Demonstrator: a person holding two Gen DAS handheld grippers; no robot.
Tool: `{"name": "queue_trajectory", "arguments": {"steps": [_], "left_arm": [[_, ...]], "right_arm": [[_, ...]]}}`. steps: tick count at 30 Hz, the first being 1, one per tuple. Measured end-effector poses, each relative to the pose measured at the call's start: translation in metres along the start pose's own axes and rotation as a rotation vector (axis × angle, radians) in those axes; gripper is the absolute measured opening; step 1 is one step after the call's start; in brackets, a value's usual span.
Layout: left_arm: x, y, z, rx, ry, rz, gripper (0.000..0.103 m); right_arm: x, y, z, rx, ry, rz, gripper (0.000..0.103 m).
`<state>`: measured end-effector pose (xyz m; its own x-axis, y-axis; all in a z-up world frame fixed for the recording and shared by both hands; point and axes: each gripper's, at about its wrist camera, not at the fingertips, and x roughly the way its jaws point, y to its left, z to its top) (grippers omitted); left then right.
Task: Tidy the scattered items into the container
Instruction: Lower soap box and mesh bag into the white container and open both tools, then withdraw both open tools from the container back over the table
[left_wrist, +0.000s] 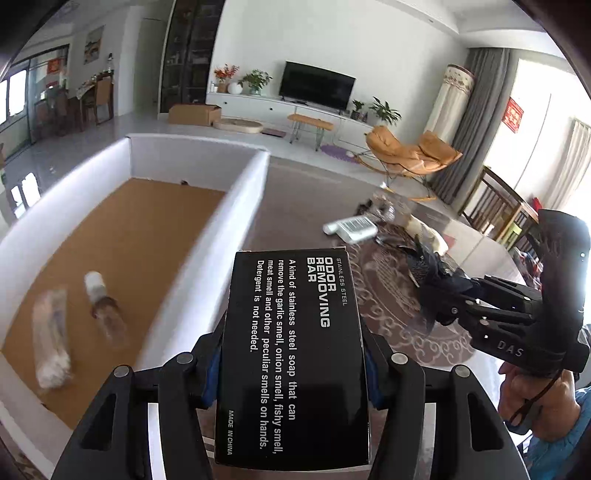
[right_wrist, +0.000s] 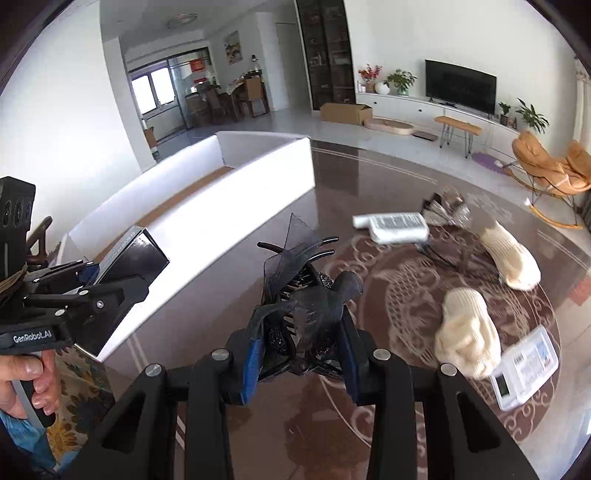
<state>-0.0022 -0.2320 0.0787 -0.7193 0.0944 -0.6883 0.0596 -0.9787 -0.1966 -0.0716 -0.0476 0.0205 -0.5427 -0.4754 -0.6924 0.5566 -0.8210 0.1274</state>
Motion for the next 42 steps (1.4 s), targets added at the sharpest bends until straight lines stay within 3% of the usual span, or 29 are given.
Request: {"name": "queue_trajectory", "arguments": {"steps": [5, 11, 16, 19, 23, 28, 33, 39, 40, 42], "left_arm": [[-0.01, 0.09, 0.059, -0.097, -0.034, 0.155, 0.058], [0.029, 0.163, 0.096, -0.21, 0.031, 0.251, 0.057], [0.075, 0.192, 0.097, -0.29, 0.122, 0.237, 0.058], [0.092, 0.198, 0.096, -0.307, 0.177, 0.28, 0.059], [0.09, 0.201, 0.093, -0.319, 0.161, 0.305, 0.061], [0.084, 0.196, 0.091, -0.286, 0.155, 0.338, 0.063], [0.065, 0.166, 0.085, -0.232, 0.116, 0.332, 0.063], [0.029, 0.072, 0.073, -0.086, 0.039, 0.231, 0.064], [0.024, 0.051, 0.068, -0.056, 0.029, 0.203, 0.066], [0.016, 0.009, 0.051, -0.001, 0.012, 0.14, 0.08]], "right_arm": [[0.033, 0.074, 0.089, -0.097, -0.031, 0.105, 0.037], [0.123, 0.138, 0.167, -0.218, 0.068, 0.062, 0.037], [0.189, 0.151, 0.183, -0.166, 0.192, 0.079, 0.04], [0.217, 0.15, 0.178, -0.113, 0.259, 0.094, 0.044], [0.236, 0.15, 0.169, -0.095, 0.304, 0.078, 0.05], [0.232, 0.149, 0.165, -0.08, 0.278, 0.09, 0.05], [0.197, 0.134, 0.154, -0.043, 0.191, 0.088, 0.05], [0.138, 0.076, 0.092, 0.026, 0.085, 0.002, 0.05], [0.129, 0.063, 0.076, 0.043, 0.08, -0.018, 0.05], [0.105, 0.034, 0.041, 0.083, 0.066, -0.048, 0.05]]}}
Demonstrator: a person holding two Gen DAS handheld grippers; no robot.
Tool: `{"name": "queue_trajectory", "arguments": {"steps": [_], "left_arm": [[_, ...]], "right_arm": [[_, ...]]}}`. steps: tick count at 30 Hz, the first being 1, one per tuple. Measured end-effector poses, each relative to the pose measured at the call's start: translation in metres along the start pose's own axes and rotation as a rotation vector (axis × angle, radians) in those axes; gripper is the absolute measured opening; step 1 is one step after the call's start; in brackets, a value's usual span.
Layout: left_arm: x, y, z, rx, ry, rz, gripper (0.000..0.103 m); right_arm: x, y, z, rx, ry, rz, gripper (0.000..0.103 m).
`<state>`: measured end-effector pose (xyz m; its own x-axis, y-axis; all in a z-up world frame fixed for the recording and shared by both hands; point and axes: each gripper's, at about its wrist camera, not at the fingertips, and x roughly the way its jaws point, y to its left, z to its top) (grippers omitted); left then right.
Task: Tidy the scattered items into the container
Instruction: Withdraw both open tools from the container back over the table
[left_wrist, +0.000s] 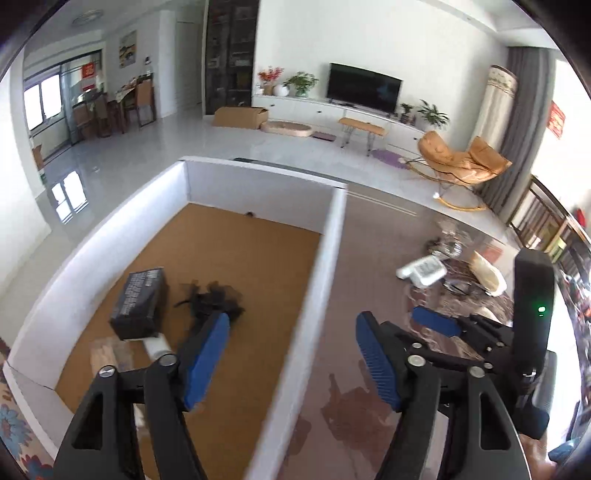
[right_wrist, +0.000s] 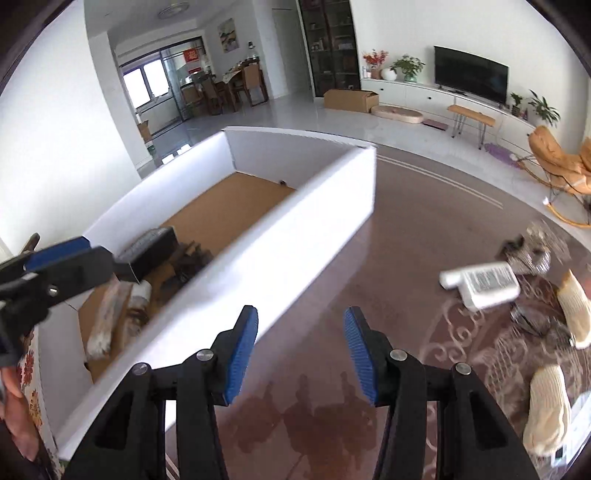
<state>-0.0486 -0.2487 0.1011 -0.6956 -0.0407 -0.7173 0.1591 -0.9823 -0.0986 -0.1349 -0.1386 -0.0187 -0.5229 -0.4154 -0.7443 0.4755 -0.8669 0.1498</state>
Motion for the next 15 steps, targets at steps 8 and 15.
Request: {"name": "queue_trajectory", "arguments": {"steps": [8, 15], "left_arm": [[0.048, -0.15, -0.112, 0.167, 0.091, -0.153, 0.098], [0.082, -0.219, -0.144, 0.244, 0.09, -0.161, 0.098]], "right_arm": [[-0.108, -0.116, -0.149, 0.136, -0.017, -0.279, 0.05], [-0.148, -0.186, -0.216, 0.26, 0.015, -0.481, 0.05]]}}
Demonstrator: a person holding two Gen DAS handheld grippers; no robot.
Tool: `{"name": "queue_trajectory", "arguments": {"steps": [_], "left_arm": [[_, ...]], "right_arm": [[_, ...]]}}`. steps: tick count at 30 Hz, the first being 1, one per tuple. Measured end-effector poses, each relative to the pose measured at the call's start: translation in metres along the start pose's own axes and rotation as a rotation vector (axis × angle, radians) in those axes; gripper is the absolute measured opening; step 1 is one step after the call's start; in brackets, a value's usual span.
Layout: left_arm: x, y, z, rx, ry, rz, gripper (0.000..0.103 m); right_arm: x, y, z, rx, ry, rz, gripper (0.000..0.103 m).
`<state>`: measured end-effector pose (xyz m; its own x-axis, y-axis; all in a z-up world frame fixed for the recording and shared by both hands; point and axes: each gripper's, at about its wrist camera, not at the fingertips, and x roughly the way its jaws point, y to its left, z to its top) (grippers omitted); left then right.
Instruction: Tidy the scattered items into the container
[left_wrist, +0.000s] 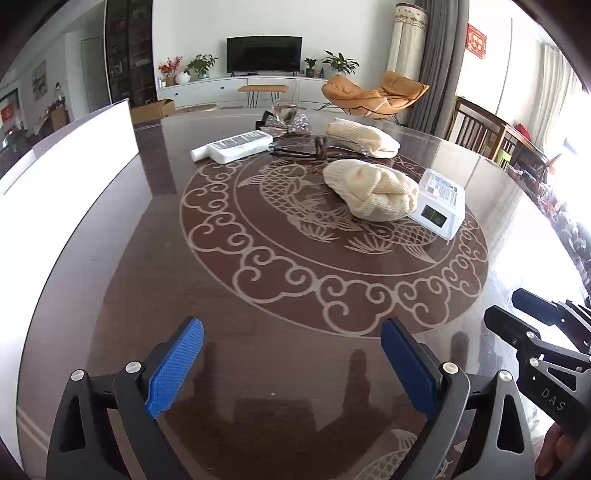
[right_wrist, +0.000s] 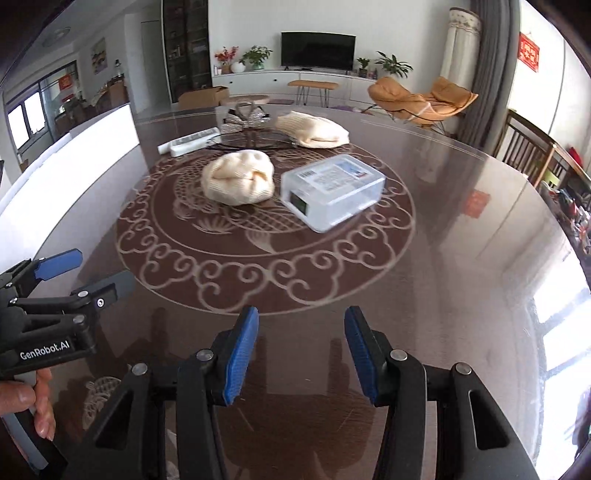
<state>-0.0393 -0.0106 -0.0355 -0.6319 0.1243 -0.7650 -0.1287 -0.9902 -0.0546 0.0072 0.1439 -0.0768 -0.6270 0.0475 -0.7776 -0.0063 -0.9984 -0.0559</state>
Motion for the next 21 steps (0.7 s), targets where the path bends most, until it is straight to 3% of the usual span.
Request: {"name": "queue_trajectory", "arguments": {"steps": [5, 21], "left_arm": [[0.016, -0.015, 0.008, 0.053, 0.054, 0.02, 0.098], [0.023, -0.019, 0.007, 0.081, 0.076, 0.008, 0.103]], "right_arm": [[0.005, -0.023, -0.01, 0.099, 0.015, -0.011, 0.05], [0.007, -0.014, -0.006, 0.086, 0.012, -0.002, 0.06]]}}
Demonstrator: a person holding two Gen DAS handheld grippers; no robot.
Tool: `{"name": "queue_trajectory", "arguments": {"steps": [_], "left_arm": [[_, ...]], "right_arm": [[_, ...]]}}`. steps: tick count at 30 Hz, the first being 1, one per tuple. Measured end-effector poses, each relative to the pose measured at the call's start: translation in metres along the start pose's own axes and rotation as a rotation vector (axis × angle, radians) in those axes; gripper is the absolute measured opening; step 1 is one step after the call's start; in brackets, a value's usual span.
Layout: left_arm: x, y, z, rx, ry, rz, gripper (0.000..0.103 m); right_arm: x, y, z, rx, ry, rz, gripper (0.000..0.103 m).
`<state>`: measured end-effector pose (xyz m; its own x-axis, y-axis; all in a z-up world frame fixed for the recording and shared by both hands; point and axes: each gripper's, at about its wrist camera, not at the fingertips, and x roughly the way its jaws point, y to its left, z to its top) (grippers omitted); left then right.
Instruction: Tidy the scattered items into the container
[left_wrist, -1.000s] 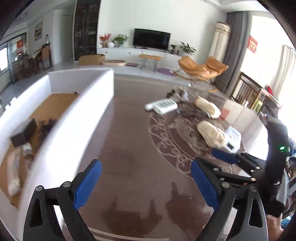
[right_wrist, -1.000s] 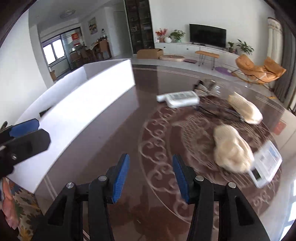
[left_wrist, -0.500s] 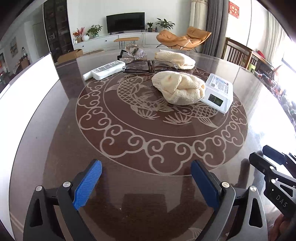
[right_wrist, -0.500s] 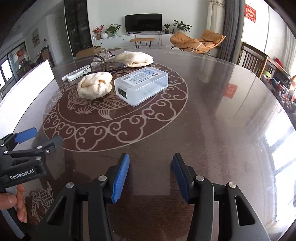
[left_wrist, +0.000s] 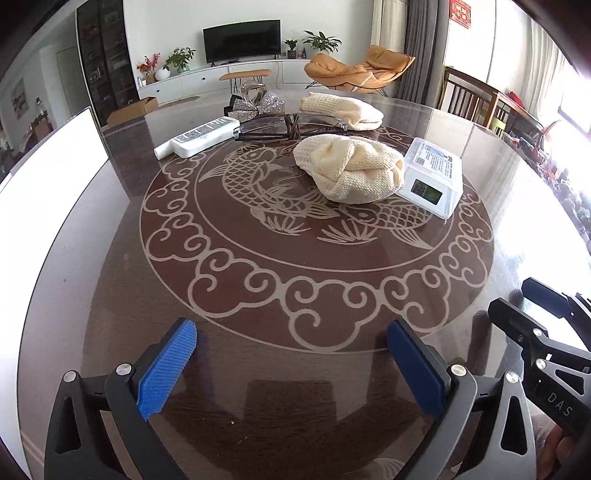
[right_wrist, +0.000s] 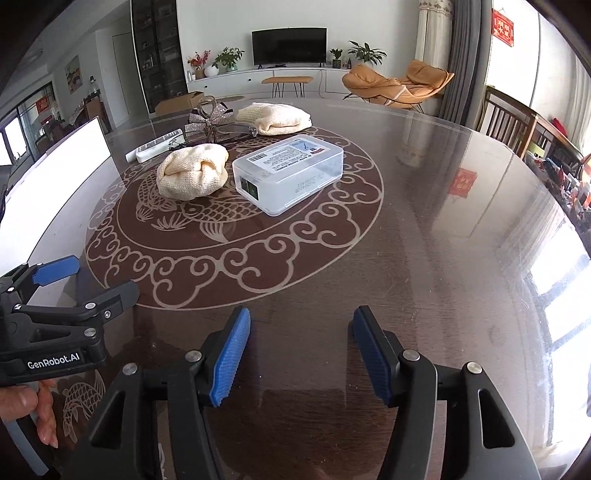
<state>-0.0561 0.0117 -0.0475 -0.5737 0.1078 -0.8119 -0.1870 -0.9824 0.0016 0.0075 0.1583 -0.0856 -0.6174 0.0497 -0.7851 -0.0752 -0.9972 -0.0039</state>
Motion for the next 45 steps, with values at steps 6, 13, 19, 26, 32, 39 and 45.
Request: {"name": "queue_trajectory", "arguments": {"steps": [6, 13, 19, 26, 32, 39, 45], "left_arm": [[0.0, 0.0, 0.0, 0.0, 0.0, 0.0, 0.103], [0.0, 0.0, 0.0, 0.0, 0.0, 0.0, 0.103], [0.0, 0.0, 0.001, 0.0, 0.0, 0.0, 0.103], [0.0, 0.0, 0.0, 0.0, 0.0, 0.0, 0.103], [0.0, 0.0, 0.001, 0.0, 0.0, 0.0, 0.103], [0.0, 0.0, 0.001, -0.001, 0.0, 0.0, 0.103], [0.0, 0.0, 0.001, -0.001, 0.0, 0.0, 0.103]], "right_arm": [[0.0, 0.0, 0.0, 0.0, 0.0, -0.001, 0.06], [0.0, 0.0, 0.0, 0.0, 0.0, -0.001, 0.06], [0.0, 0.0, 0.0, 0.0, 0.0, 0.0, 0.06], [0.0, 0.0, 0.0, 0.001, 0.0, 0.0, 0.06], [0.0, 0.0, 0.001, 0.009, -0.001, 0.018, 0.062], [0.009, 0.003, 0.015, -0.019, 0.013, 0.014, 0.062], [0.047, 0.009, 0.064, -0.016, 0.051, 0.01, 0.062]]}}
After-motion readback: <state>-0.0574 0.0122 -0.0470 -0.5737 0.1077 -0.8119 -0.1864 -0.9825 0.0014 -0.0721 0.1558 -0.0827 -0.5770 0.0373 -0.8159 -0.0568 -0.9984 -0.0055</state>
